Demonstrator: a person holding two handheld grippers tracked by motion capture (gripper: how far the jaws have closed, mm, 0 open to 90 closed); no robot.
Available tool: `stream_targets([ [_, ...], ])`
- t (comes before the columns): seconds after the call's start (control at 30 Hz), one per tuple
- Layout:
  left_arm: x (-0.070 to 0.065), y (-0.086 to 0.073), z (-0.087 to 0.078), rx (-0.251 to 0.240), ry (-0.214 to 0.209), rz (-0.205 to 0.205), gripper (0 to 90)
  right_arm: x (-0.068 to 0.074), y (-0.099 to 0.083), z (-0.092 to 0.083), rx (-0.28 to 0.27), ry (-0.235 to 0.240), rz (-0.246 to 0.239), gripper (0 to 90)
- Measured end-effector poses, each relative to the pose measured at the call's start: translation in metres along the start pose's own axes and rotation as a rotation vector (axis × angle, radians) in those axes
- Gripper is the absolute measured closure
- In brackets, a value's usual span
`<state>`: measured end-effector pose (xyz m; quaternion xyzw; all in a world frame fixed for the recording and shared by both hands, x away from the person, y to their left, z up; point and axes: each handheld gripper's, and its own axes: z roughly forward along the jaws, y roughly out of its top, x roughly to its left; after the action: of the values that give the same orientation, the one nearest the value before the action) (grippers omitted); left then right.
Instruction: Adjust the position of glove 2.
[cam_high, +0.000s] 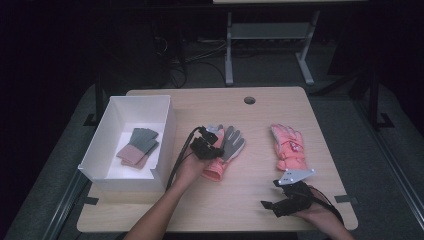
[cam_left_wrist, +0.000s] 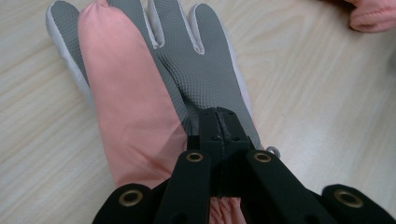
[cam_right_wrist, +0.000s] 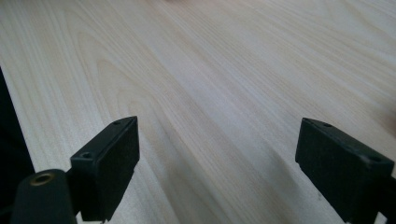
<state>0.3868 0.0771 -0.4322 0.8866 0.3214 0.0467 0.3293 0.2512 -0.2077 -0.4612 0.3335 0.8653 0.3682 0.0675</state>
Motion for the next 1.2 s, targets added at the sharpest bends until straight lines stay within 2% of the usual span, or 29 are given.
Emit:
stream_targets([
  [0.1, -0.006, -0.002, 0.0, 0.005, -0.029, 0.003, 89.7, 0.0, 0.0, 0.0, 0.001, 0.0, 0.001, 13.3],
  [0.2, -0.015, -0.004, 0.0, 0.007, -0.074, 0.003, 89.7, 0.0, 0.0, -0.001, -0.003, 0.0, 0.0, 13.3],
  [0.3, -0.023, -0.006, -0.002, 0.034, -0.108, 0.034, 89.7, 0.0, 0.0, -0.001, -0.001, 0.001, -0.002, 13.3],
  [0.5, -0.043, -0.012, -0.003, 0.048, -0.174, 0.046, 89.7, -0.001, 0.0, 0.0, 0.006, 0.015, -0.001, 13.6],
  [0.53, -0.046, -0.012, -0.003, 0.058, -0.18, 0.062, 89.7, -0.002, -0.001, 0.0, 0.007, 0.017, 0.003, 13.6],
  [0.67, -0.063, -0.014, -0.002, 0.06, -0.203, 0.073, 89.7, -0.002, 0.0, -0.001, 0.02, 0.037, 0.021, 13.4],
  [0.77, -0.07, -0.015, -0.001, 0.063, -0.215, 0.089, 89.7, 0.0, 0.002, -0.002, 0.028, 0.039, 0.005, 13.4],
  [0.87, -0.07, -0.014, -0.004, 0.054, -0.219, 0.091, 89.6, 0.001, 0.006, -0.005, 0.034, 0.038, 0.016, 13.4],
  [0.97, -0.065, -0.013, -0.016, 0.024, -0.213, 0.081, 89.6, 0.004, 0.007, -0.007, 0.029, 0.049, 0.012, 17.5],
  [1.07, -0.056, -0.016, -0.032, -0.005, -0.187, 0.052, 89.7, 0.007, 0.005, -0.008, 0.024, 0.036, 0.006, 28.9],
  [1.2, -0.042, -0.028, -0.043, -0.014, -0.145, 0.015, 89.6, 0.008, 0.006, -0.011, -0.012, 0.04, 0.002, 50.7],
])
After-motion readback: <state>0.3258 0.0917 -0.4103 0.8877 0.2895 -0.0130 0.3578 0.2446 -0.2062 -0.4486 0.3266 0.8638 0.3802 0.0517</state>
